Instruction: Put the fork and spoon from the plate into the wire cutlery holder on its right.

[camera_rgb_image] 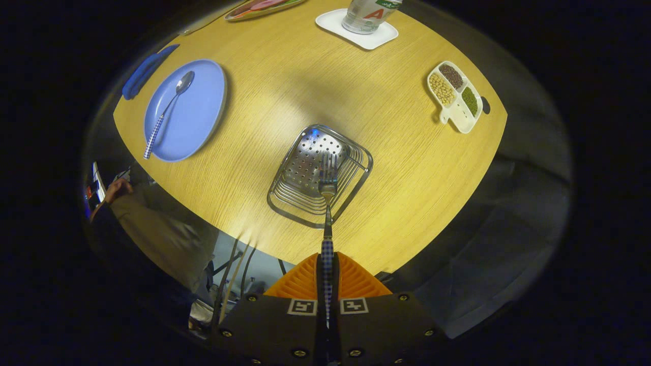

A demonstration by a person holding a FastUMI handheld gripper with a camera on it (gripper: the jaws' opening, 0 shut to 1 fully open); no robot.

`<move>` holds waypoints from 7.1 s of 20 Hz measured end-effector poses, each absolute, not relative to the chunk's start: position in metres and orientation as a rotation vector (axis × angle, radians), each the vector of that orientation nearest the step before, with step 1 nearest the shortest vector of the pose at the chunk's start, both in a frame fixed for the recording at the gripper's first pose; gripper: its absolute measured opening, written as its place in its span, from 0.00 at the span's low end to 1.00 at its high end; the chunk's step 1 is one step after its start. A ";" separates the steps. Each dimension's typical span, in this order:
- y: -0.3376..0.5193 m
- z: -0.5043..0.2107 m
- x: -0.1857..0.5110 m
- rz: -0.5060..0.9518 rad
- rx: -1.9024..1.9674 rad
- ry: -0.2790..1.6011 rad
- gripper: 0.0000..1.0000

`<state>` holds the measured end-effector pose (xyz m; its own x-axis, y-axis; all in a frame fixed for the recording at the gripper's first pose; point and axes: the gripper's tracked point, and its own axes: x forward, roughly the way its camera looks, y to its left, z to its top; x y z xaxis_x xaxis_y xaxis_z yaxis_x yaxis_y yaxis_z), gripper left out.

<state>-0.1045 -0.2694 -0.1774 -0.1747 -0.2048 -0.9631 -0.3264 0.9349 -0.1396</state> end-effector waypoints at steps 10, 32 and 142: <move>-0.270 -0.199 -0.082 0.112 -0.416 1.832 0.02; -0.216 -0.128 -0.117 0.021 -0.163 1.426 0.25; -0.216 -0.141 -0.154 0.012 0.082 1.730 0.03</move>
